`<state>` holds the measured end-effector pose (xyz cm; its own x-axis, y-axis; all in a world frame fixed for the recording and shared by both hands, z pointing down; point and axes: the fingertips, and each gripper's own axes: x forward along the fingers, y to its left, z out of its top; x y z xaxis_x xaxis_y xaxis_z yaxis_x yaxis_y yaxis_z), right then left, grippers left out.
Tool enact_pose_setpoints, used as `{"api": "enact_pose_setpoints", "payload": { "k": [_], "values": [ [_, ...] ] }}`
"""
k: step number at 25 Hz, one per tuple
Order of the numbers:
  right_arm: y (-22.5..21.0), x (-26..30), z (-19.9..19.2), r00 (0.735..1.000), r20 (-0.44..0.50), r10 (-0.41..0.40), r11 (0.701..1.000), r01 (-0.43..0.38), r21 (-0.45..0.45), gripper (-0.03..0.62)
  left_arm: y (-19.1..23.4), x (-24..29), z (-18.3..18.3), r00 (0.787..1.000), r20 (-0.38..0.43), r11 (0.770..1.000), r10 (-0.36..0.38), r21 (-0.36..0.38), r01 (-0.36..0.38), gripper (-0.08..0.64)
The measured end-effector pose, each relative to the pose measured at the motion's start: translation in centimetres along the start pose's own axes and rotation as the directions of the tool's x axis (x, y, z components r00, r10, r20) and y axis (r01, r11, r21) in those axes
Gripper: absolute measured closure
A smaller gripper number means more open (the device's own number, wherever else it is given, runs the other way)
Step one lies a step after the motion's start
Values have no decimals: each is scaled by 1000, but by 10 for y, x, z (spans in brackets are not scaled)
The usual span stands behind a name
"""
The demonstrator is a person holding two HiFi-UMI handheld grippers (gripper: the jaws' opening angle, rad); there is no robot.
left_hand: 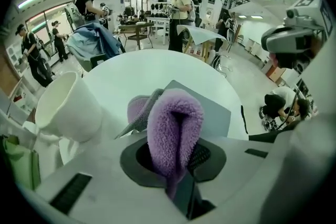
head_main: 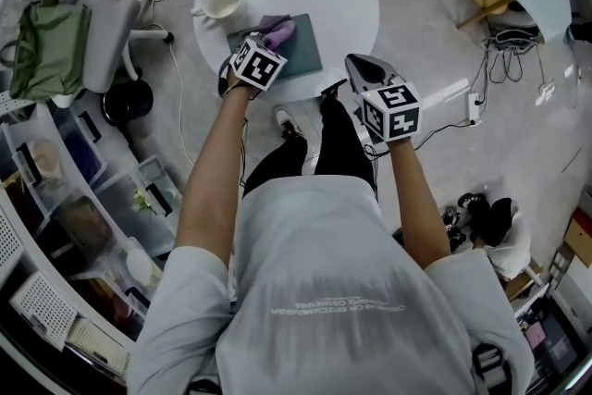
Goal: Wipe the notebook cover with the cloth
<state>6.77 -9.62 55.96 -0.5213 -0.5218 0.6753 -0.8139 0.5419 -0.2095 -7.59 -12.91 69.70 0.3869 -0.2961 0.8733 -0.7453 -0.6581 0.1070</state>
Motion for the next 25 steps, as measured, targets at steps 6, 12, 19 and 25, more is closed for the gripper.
{"api": "enact_pose_setpoints", "payload": {
  "k": [6,12,19,25],
  "values": [
    [13,-9,-11,1000,6,-8,1000,8,-8,592,-26,-4,-18,999,23,997,-30,-64,31,500],
    [24,-18,-18,1000,17,-8,1000,8,-15,592,-49,-11,-32,999,13,999,-32,-40,33,500],
    [30,-24,-24,1000,25,-11,1000,11,-20,592,-69,-11,-48,999,10,998,-52,-46,52,500],
    [27,-22,-28,1000,13,4,1000,-3,-24,592,-86,-13,-50,996,27,990,-86,-106,88,500]
  ]
}}
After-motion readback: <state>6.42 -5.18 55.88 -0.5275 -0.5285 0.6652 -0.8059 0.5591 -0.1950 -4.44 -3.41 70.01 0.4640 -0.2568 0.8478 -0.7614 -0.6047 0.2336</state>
